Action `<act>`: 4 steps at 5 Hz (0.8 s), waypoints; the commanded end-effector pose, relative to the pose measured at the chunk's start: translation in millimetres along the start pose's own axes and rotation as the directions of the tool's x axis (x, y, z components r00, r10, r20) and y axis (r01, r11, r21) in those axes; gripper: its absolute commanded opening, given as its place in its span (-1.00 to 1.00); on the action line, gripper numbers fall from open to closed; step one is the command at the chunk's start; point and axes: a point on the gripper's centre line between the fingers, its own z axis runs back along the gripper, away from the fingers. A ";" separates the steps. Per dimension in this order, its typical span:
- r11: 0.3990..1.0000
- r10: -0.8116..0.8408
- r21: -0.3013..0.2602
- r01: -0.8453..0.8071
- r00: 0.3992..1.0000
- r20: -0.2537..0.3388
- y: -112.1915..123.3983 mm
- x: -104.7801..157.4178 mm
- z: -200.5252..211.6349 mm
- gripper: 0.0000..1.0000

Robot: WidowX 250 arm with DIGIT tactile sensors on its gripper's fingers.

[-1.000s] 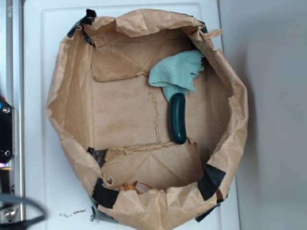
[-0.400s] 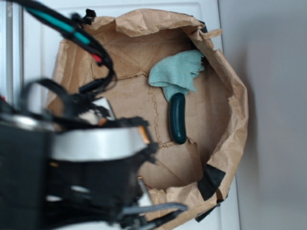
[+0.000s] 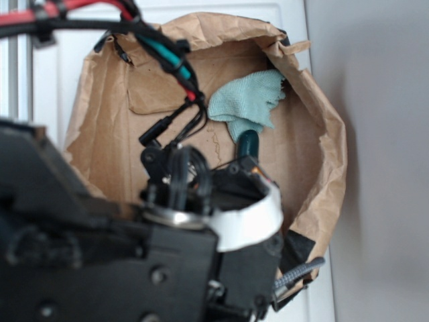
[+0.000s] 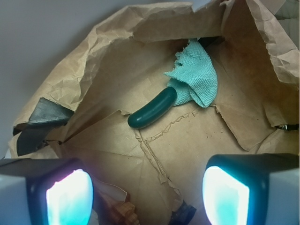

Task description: Grab the plastic pickle.

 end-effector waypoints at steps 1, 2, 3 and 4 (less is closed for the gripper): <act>0.955 0.278 -0.072 -0.286 0.955 -0.103 13.1 32.1 -18.3 1.00; 0.941 0.311 -0.095 -0.324 0.941 -0.131 21.9 44.0 -40.0 1.00; 0.944 0.309 -0.079 -0.319 0.944 -0.116 30.7 53.1 -58.4 1.00; 0.960 0.261 -0.083 -0.266 0.963 -0.069 36.6 47.1 -67.5 1.00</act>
